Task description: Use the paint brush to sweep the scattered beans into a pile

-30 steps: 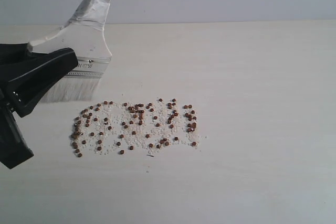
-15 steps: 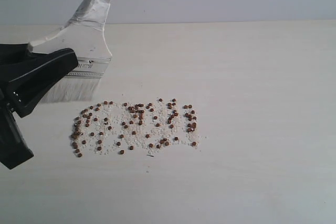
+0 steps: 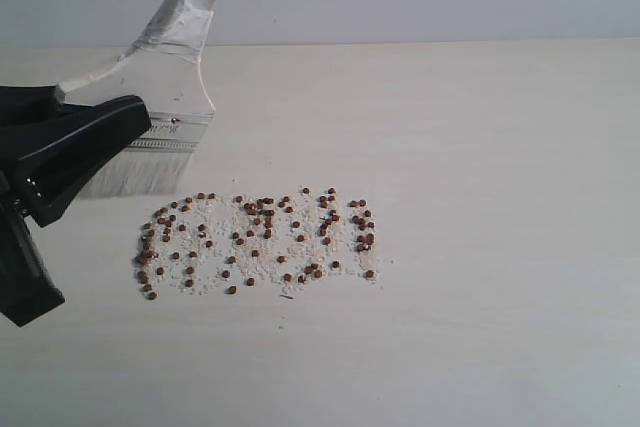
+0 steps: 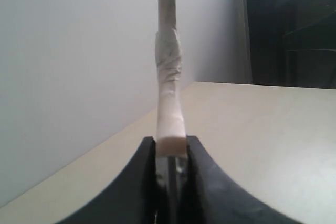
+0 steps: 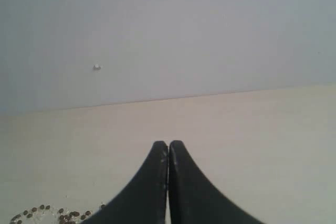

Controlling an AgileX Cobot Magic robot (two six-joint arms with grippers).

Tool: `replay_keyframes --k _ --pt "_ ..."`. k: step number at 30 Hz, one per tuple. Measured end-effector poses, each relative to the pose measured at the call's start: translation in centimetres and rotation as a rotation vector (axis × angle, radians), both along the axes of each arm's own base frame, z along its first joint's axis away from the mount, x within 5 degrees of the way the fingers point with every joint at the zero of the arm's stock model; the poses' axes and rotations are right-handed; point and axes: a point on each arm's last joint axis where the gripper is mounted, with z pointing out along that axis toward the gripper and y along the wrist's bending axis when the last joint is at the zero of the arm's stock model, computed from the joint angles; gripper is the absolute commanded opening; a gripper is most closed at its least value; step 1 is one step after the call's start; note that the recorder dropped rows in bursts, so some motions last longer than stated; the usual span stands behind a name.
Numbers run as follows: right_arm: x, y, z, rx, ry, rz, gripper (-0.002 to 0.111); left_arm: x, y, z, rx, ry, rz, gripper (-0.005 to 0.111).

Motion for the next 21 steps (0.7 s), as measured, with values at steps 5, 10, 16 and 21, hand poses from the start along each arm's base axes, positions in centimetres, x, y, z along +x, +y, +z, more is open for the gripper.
replay_keyframes --k 5,10,16,21 --pt "0.00 0.00 0.00 0.000 0.000 0.000 0.000 0.00 0.00 0.00 0.000 0.000 0.000 0.000" --pt "0.00 0.00 0.00 0.002 0.001 0.000 0.000 0.00 0.00 0.00 -0.006 0.012 -0.001 0.000" --pt "0.00 0.00 0.00 0.032 0.009 -0.005 0.000 0.34 0.17 -0.23 0.001 0.052 0.040 0.000" --pt "0.00 0.19 0.24 0.059 -0.011 0.012 0.001 0.81 0.41 -0.38 -0.010 0.114 0.095 0.000"
